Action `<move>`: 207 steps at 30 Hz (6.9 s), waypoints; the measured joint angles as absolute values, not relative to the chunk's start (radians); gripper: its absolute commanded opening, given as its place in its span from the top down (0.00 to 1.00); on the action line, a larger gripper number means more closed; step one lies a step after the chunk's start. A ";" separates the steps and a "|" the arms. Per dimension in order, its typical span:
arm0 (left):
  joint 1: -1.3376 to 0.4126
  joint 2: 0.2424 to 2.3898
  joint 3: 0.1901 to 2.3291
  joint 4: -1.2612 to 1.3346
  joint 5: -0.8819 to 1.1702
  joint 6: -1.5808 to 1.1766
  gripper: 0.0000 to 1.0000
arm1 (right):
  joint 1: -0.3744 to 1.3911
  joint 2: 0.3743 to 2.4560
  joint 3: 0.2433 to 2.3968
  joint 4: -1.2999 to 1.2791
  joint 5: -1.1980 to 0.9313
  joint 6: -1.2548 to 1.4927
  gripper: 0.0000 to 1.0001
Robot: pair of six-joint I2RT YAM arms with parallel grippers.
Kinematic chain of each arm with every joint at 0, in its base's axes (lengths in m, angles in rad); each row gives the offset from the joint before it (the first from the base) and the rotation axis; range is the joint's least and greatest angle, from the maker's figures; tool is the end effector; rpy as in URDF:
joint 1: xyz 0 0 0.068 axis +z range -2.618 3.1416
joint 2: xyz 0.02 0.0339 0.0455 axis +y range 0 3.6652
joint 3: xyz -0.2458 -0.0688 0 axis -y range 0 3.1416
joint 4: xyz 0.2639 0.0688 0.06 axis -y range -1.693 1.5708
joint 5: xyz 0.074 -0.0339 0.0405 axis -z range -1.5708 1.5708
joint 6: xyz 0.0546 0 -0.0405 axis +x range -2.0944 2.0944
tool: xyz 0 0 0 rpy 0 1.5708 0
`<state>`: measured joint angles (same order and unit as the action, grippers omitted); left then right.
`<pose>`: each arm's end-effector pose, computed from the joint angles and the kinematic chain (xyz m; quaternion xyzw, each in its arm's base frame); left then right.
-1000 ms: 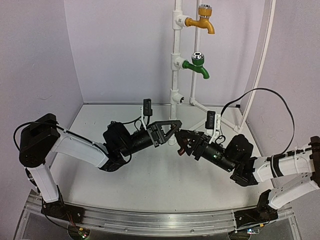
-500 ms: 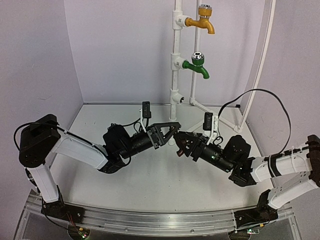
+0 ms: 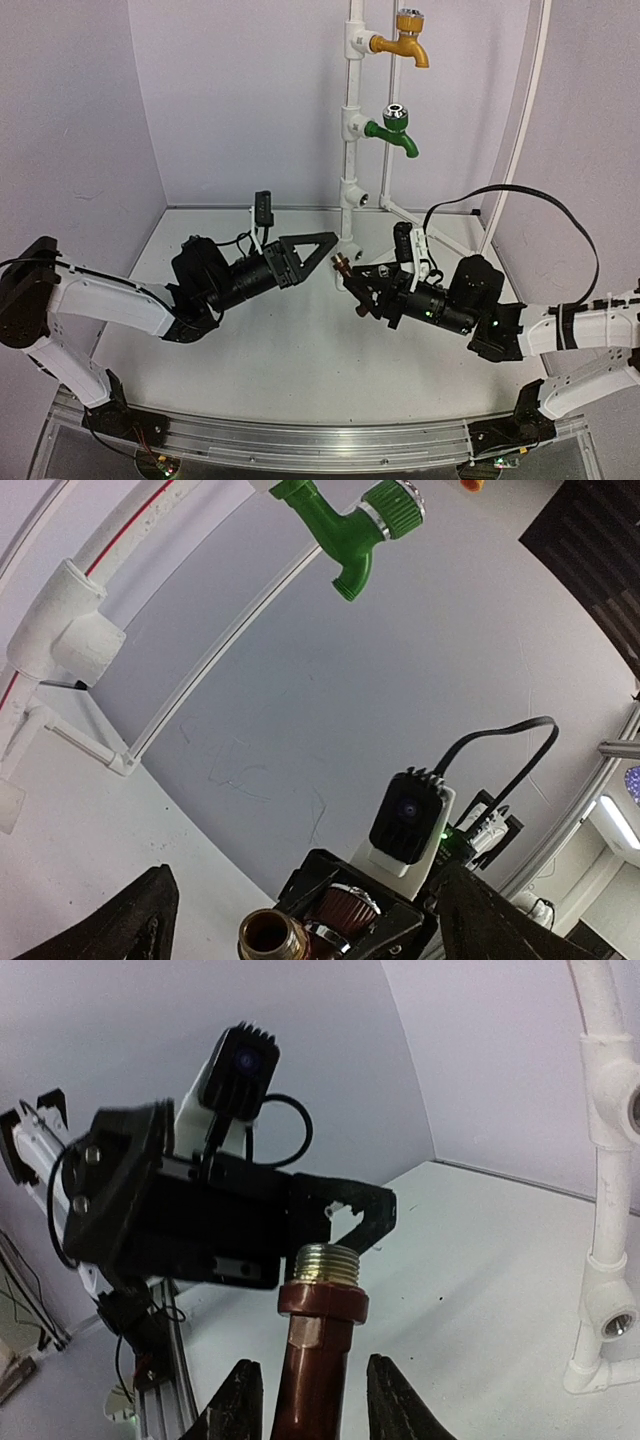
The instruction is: Install the water faucets
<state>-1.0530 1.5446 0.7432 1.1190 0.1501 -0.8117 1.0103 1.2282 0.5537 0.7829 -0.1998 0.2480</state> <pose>0.1720 -0.3185 0.2514 0.1307 0.5732 -0.6748 0.4461 0.1544 0.2664 0.2409 -0.3161 0.5891 0.4897 0.5597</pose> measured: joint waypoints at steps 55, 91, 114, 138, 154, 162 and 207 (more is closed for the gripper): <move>-0.936 1.606 0.903 0.867 0.607 -1.213 1.00 | 0.992 1.204 0.654 0.653 -0.241 -0.029 0.61; -0.803 1.590 1.289 0.337 0.347 -0.473 0.14 | 0.937 0.981 0.761 0.158 0.154 -0.706 1.00; -0.704 2.012 1.788 0.157 0.569 -0.438 0.17 | 0.617 1.199 0.838 0.347 -0.188 -1.215 1.00; -0.702 2.079 1.889 0.130 0.622 -0.370 0.69 | 0.634 1.291 0.812 0.554 -0.238 -1.609 1.00; -0.701 2.082 1.892 0.130 0.625 -0.326 0.98 | 0.636 1.358 0.831 0.591 -0.253 -1.622 1.00; -0.701 2.082 1.892 0.131 0.625 -0.312 1.00 | 0.636 1.378 0.831 0.634 -0.257 -1.610 1.00; -0.707 2.079 1.875 0.161 0.576 -0.303 1.00 | 0.647 1.486 0.825 0.861 -0.221 -0.902 1.00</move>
